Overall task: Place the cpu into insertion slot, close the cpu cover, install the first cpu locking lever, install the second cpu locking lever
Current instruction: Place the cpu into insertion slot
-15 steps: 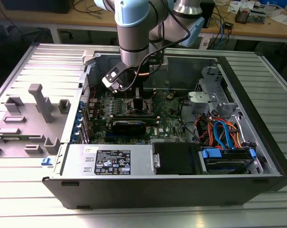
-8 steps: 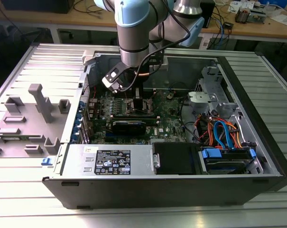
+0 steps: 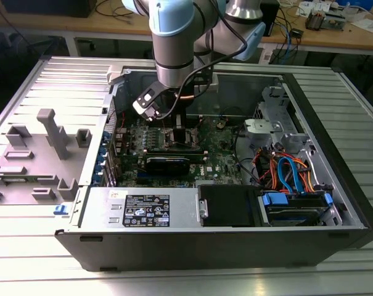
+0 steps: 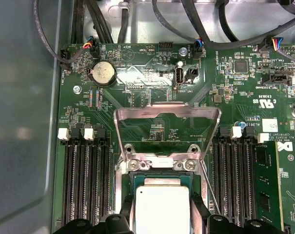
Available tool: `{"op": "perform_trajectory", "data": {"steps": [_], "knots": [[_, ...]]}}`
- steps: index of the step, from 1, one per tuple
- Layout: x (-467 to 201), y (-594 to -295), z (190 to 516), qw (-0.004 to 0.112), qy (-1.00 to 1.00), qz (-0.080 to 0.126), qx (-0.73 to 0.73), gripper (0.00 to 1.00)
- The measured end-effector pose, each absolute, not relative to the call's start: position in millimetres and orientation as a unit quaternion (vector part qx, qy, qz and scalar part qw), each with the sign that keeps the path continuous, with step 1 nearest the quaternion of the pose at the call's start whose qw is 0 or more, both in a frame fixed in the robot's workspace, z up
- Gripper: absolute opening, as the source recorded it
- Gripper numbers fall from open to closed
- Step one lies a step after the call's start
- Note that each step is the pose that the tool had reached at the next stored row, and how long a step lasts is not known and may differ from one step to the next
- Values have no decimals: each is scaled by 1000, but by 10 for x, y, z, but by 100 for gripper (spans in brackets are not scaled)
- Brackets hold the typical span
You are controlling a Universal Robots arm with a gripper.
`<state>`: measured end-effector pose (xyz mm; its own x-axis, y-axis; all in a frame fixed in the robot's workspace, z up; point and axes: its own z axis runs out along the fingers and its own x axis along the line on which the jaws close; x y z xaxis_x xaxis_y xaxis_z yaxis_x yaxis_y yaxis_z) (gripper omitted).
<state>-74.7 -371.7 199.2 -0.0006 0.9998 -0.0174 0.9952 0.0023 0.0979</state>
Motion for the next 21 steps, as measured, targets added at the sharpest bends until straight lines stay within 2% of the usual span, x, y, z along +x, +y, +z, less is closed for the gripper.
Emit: {"op": "perform_trajectory", "data": {"steps": [21], "knots": [[-747, -3712, 1978, 40, 707, 29, 705, 55]]}}
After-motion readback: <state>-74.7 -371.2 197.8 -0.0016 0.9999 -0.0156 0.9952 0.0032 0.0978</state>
